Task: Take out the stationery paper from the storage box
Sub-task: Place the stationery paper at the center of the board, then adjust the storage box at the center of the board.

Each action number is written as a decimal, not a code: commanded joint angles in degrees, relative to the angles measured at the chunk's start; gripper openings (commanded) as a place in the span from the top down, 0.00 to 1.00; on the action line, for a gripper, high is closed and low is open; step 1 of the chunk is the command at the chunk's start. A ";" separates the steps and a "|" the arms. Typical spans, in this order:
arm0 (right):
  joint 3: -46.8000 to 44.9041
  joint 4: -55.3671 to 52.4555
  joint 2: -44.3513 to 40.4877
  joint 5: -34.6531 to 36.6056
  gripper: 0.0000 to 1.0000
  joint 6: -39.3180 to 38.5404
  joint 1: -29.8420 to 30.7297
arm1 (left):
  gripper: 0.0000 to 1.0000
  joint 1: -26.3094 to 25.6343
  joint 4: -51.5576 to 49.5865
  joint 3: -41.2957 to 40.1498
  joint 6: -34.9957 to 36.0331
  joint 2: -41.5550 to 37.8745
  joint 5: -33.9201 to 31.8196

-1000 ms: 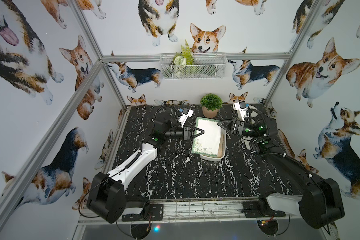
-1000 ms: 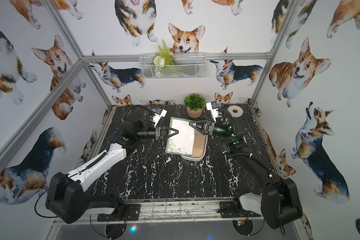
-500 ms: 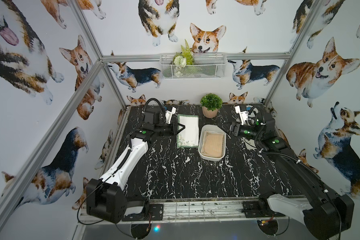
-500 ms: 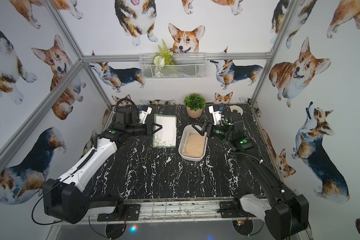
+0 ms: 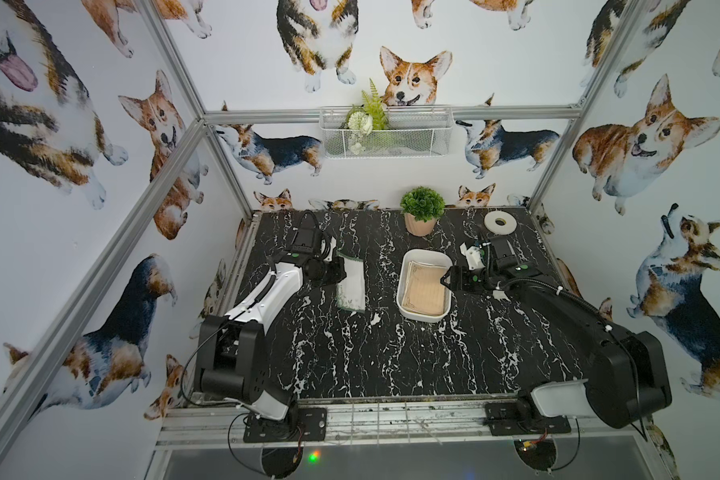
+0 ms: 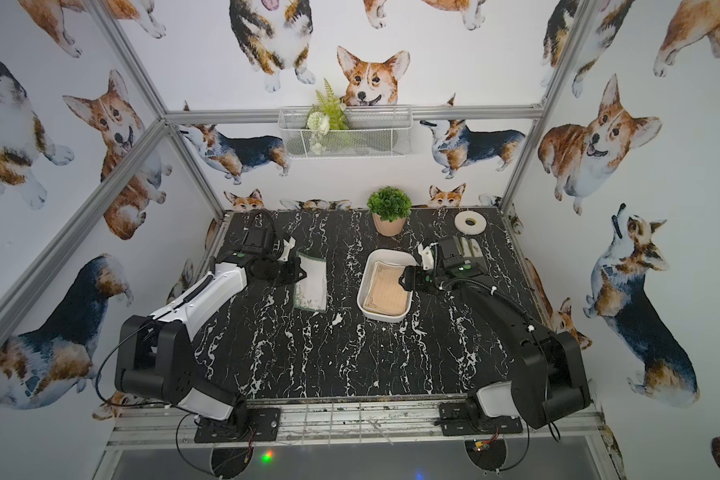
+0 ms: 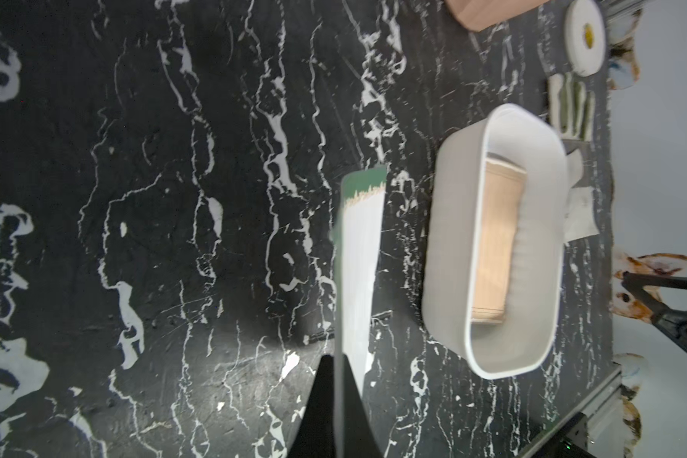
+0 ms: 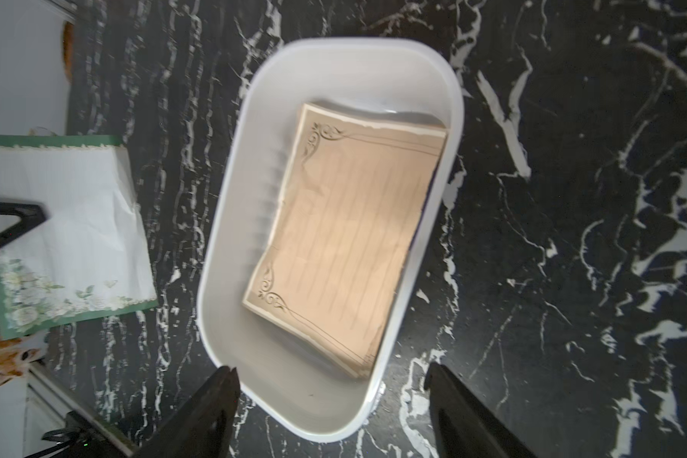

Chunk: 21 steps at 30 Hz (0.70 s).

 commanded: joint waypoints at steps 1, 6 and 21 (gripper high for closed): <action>-0.83 -2.22 2.50 4.51 0.22 -1.75 0.36 | 1.00 -0.21 -0.88 -0.67 1.43 2.35 -4.33; -0.90 -1.66 5.45 5.45 0.26 -1.94 1.17 | 1.00 -0.92 -0.73 -1.09 1.20 4.01 -8.35; 0.17 -0.89 10.70 5.41 0.69 -2.94 1.55 | 0.49 -2.08 -9.90 2.37 -0.61 3.85 -24.16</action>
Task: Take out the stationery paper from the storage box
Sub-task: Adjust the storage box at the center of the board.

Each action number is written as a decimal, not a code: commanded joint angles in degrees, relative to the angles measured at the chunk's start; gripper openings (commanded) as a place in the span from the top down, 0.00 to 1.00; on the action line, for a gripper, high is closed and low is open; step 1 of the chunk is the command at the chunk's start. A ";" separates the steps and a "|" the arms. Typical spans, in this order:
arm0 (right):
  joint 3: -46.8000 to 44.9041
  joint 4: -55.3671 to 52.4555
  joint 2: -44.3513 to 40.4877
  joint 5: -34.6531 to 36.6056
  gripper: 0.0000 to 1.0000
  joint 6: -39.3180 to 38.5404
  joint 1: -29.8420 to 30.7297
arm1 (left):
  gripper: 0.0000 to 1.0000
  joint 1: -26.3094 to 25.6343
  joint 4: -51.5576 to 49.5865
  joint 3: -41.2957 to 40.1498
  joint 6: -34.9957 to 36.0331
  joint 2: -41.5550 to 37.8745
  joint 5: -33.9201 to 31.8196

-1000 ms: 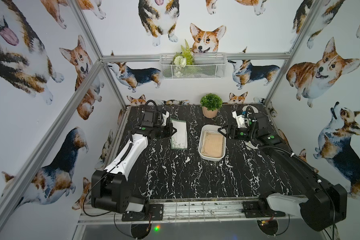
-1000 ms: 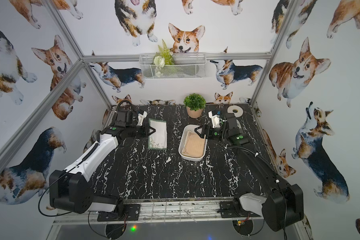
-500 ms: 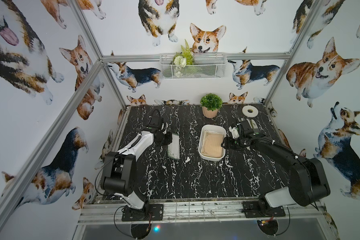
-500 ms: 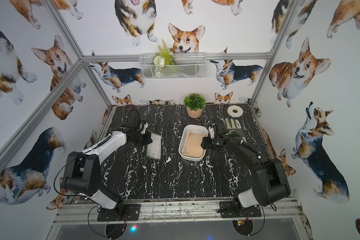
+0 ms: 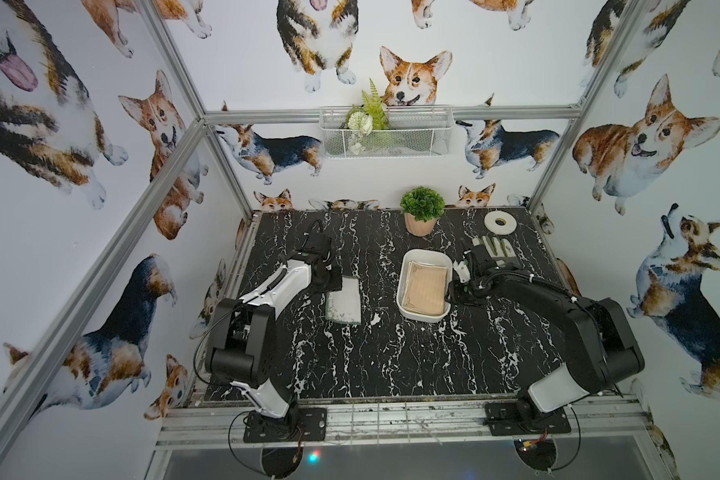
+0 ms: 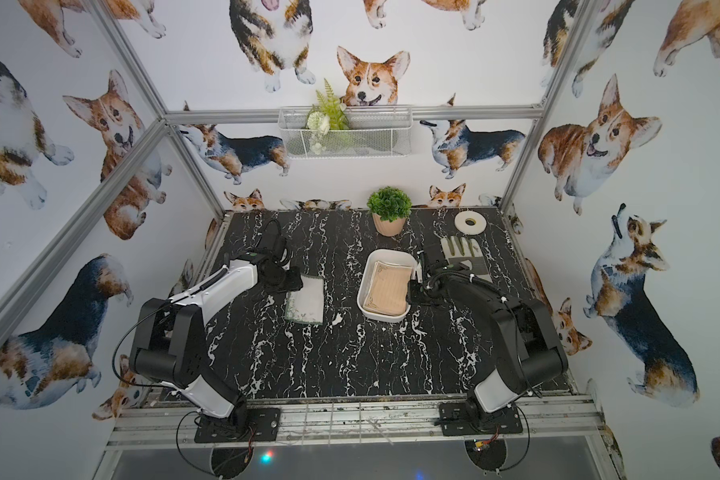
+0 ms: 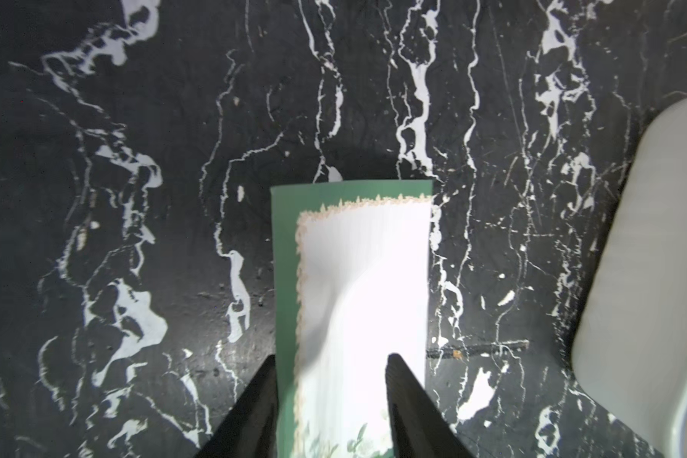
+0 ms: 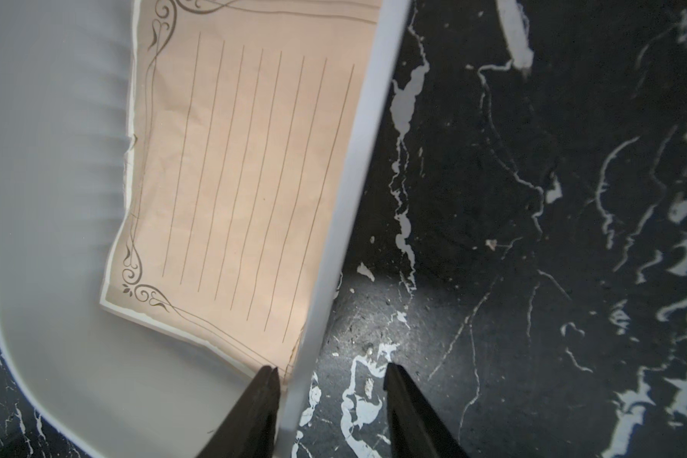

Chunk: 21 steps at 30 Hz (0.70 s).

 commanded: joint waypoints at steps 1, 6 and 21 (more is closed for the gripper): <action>1.34 -0.23 1.25 0.67 0.71 -1.27 0.01 | 0.48 -0.09 -5.09 1.22 -1.54 -1.15 -7.88; 3.21 -1.61 2.87 2.21 0.81 -2.72 0.02 | 0.41 -0.09 -6.72 1.88 -2.76 -3.86 -11.06; 12.65 -7.47 8.71 10.43 0.54 -8.71 0.00 | 0.41 -0.09 -6.88 1.70 -3.21 -6.54 -9.84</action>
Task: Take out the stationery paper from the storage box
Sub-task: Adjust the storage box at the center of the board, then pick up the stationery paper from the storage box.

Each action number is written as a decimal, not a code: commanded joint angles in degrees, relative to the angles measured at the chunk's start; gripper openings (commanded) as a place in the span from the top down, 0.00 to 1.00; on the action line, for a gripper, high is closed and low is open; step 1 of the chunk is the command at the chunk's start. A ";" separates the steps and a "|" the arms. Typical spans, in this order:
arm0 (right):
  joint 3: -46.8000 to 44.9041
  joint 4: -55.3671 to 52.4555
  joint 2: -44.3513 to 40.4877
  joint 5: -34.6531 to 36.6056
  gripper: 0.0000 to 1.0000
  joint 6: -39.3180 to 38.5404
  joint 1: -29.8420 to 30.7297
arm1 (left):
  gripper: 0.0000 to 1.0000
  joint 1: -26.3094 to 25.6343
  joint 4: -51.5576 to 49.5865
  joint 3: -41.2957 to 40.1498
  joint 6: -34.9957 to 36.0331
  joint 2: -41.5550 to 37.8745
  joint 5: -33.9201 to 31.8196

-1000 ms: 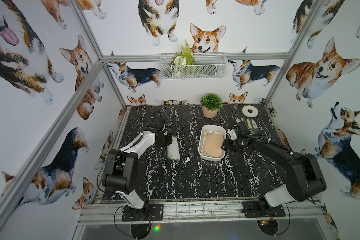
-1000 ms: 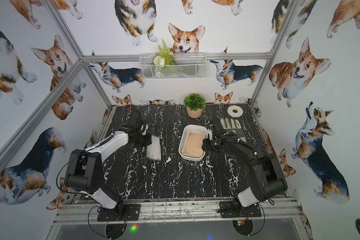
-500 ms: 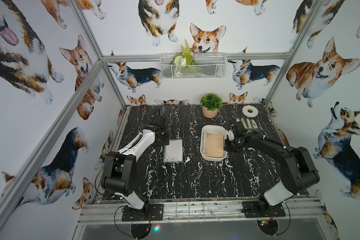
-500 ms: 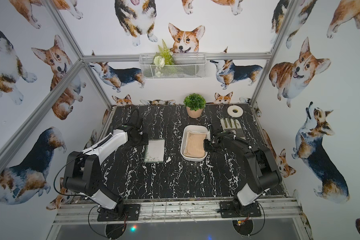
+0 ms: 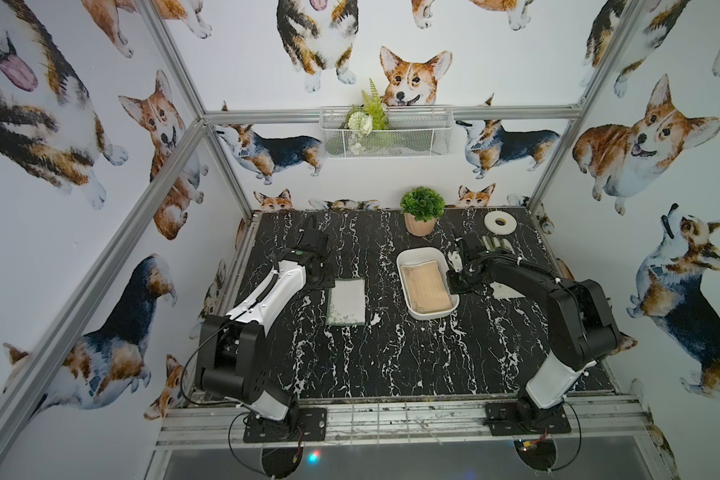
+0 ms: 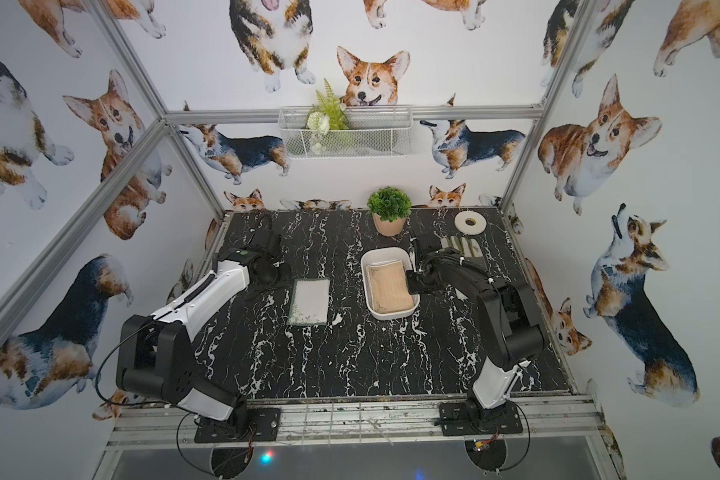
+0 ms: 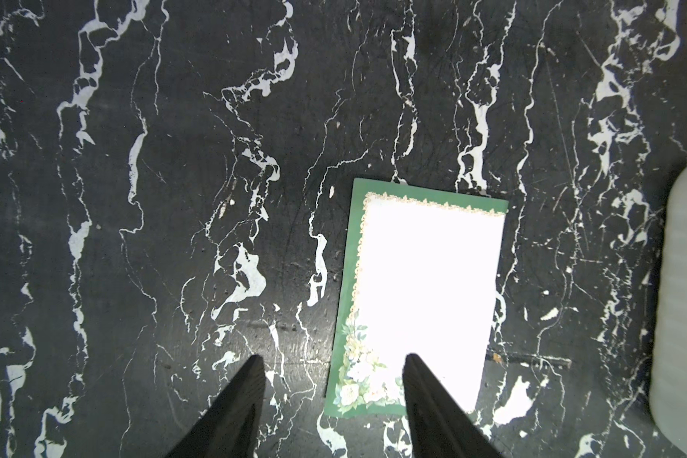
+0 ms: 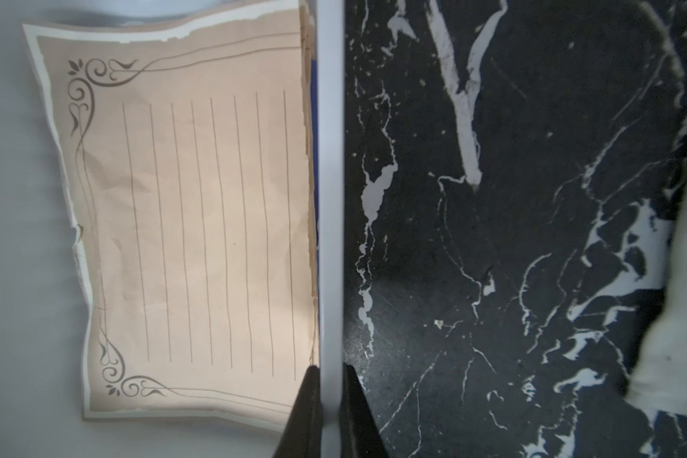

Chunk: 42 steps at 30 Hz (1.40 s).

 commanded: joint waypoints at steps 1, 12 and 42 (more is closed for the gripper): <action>1.33 -1.89 -0.36 3.03 0.47 -0.45 0.00 | 0.41 0.06 -0.95 0.28 -0.59 -0.80 -0.39; 6.20 -1.07 -5.57 2.17 0.38 1.90 4.53 | 0.41 0.04 4.47 -1.63 0.23 -5.14 6.17; 18.28 -4.26 19.07 11.89 0.28 3.81 8.61 | 0.35 0.14 13.56 -8.17 0.38 -13.43 12.66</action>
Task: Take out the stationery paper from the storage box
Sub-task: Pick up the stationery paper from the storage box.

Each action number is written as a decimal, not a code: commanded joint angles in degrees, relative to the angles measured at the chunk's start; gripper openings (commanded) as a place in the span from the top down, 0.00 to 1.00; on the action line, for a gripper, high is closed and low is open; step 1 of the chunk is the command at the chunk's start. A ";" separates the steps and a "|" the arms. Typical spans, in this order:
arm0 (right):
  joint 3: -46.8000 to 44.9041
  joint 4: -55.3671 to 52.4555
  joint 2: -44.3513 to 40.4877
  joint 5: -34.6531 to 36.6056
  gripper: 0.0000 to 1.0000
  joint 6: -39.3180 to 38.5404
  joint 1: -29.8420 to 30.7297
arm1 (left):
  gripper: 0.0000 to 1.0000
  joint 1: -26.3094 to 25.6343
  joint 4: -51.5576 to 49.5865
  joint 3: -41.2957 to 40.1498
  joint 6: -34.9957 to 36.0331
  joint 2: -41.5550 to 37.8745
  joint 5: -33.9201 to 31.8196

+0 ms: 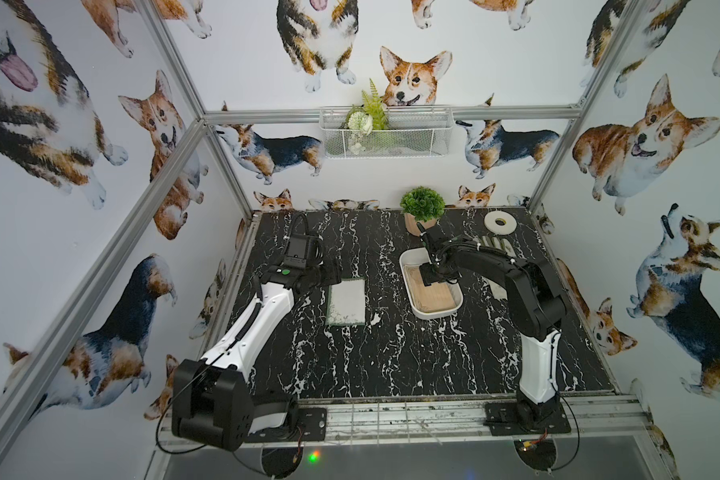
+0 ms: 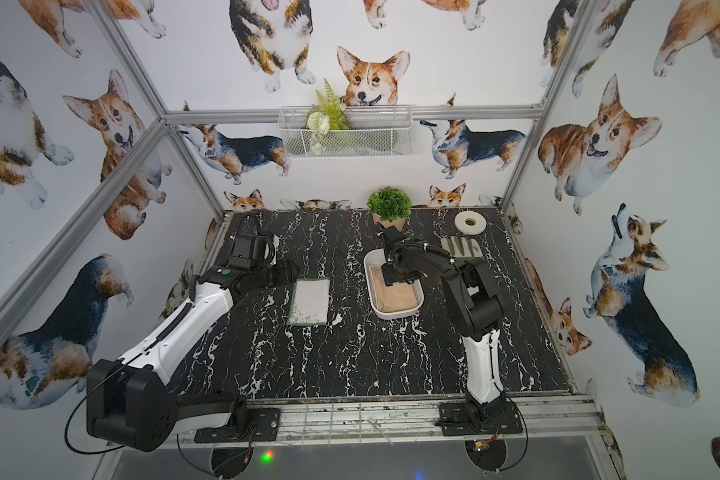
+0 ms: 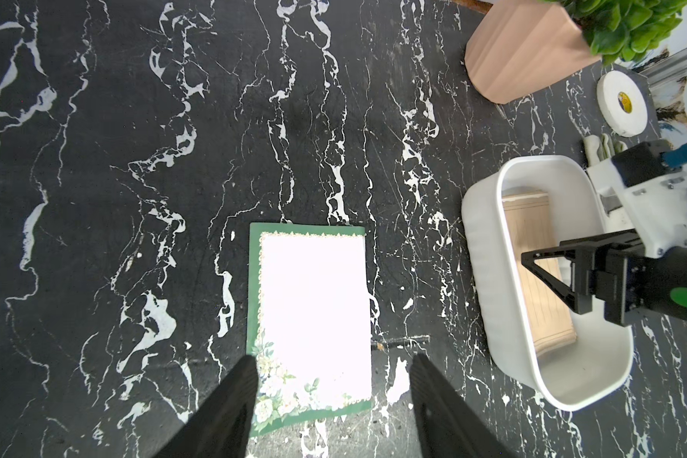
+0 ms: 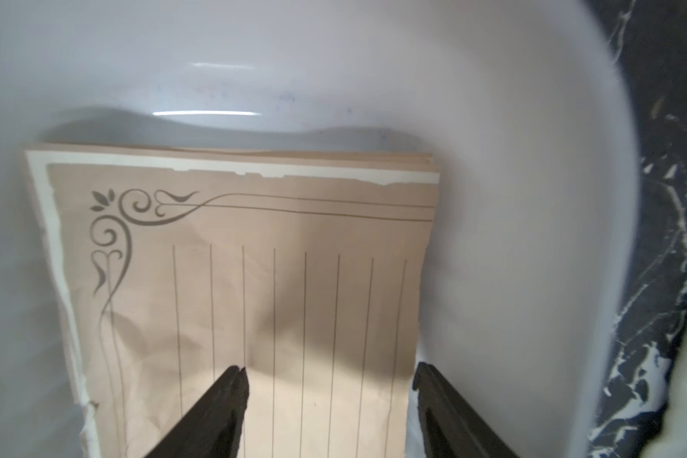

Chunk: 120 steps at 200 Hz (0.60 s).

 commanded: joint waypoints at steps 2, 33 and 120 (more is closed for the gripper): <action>-0.28 -0.46 1.14 -0.39 0.28 1.95 0.17 | 0.35 0.13 0.67 -0.13 0.73 -0.25 -0.01; -2.51 1.14 1.29 -1.40 0.29 3.10 0.17 | 0.35 0.13 0.50 -0.30 0.99 -0.34 -0.04; -4.62 2.06 0.33 -0.80 0.56 3.54 0.15 | 0.35 0.13 0.06 -0.21 1.08 -0.47 -0.14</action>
